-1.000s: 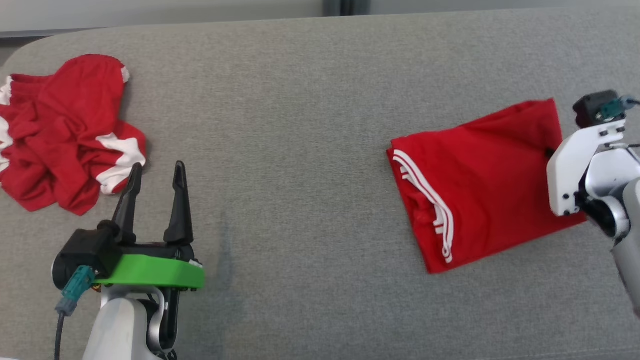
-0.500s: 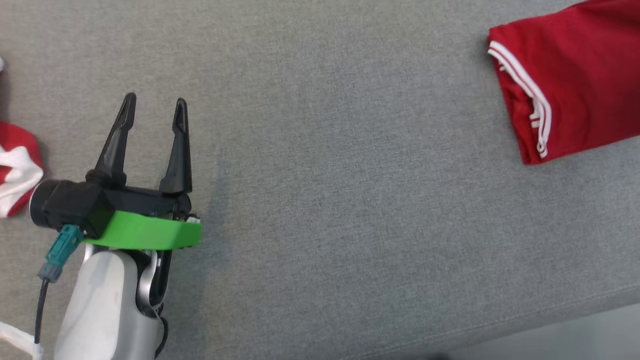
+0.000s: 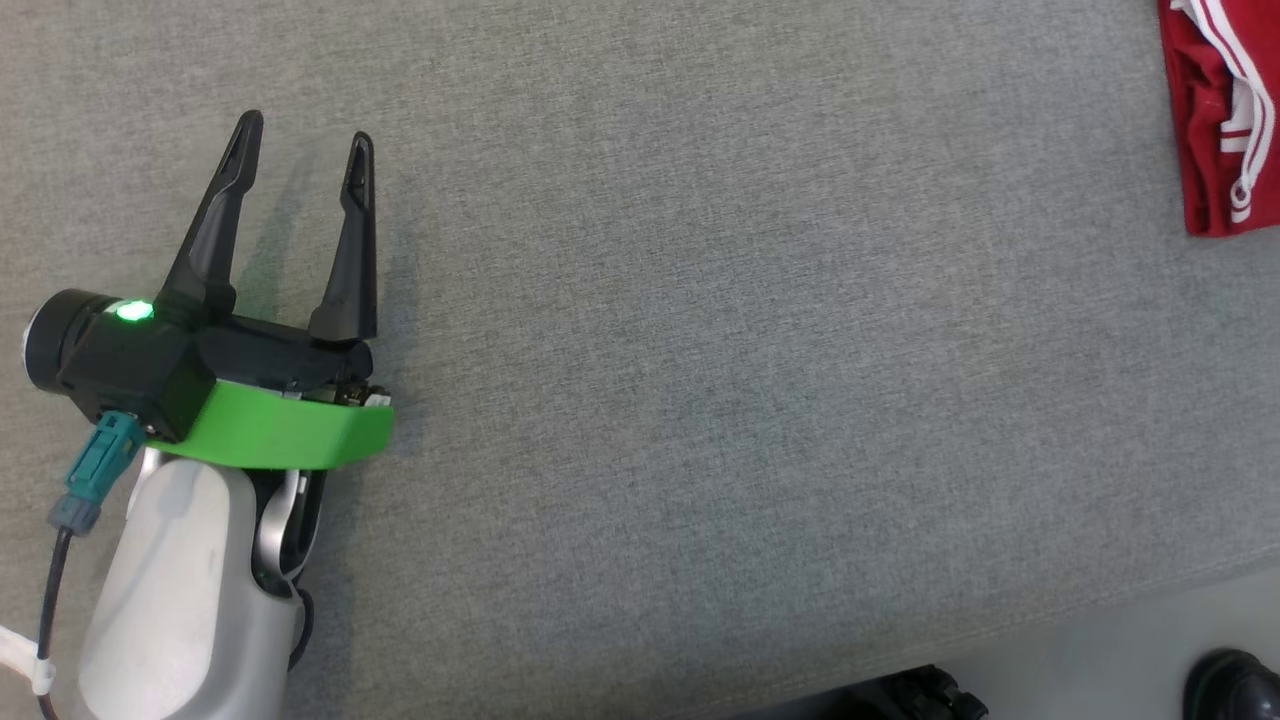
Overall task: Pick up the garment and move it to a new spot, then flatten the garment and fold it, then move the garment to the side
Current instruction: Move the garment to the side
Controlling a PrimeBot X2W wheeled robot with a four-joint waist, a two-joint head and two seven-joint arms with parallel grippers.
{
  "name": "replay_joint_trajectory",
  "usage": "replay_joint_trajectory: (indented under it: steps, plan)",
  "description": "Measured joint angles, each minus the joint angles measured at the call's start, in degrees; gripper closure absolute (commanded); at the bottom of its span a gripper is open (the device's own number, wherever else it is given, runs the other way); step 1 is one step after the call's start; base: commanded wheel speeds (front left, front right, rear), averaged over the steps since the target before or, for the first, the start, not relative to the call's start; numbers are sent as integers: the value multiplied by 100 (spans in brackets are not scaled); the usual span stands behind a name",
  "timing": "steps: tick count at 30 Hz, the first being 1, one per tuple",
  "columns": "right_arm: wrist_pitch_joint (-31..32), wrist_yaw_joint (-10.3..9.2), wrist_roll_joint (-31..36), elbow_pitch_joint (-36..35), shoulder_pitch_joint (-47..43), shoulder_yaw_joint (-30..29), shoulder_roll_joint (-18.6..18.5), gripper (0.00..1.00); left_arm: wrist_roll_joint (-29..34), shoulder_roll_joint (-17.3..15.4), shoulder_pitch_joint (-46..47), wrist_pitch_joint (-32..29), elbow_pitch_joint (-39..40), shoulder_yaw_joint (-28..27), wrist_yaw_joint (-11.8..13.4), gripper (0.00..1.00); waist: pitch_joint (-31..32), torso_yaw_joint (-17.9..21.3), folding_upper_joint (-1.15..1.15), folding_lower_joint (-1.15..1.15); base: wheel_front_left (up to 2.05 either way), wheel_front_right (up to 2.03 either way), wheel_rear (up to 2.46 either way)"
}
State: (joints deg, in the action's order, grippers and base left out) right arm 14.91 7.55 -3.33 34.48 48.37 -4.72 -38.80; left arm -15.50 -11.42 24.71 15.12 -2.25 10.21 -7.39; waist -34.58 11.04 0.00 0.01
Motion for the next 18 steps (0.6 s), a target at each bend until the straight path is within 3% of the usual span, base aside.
replay_joint_trajectory:
  steps: [5, 6, 7, 8, 14, 18]
  plan:
    - [-422, 0, 431, 48, -10, -144, -34, 96, -3, 7, -2, 1, 16, 10, 0, 0, -14, -150, 0, 0, 0, 0, 0]
    - [-481, 0, 481, 63, -23, -187, -36, 80, -5, 14, -3, 1, 19, 10, 0, 0, -3, -181, 0, 0, 0, 0, 0]
    - [-523, 0, 533, 89, -44, -240, -38, 55, -11, 24, -7, 0, 16, 15, 0, 0, 11, -211, 0, 0, 0, 0, 0]
    - [-555, 0, 580, 105, -74, -278, -38, 0, -12, 34, -9, 1, 15, 20, 0, 0, 23, -233, 0, 0, 0, 0, 0]
    - [-893, 0, 907, 90, -238, -432, 49, 0, -59, 119, -88, 0, -18, -43, 0, 0, 199, -320, 0, 0, 0, 0, 0]
    - [-1293, 0, 903, -115, -378, -353, 356, 0, -100, 207, -209, 0, -97, -112, 0, 0, 419, -367, 0, 0, 0, 0, 0]
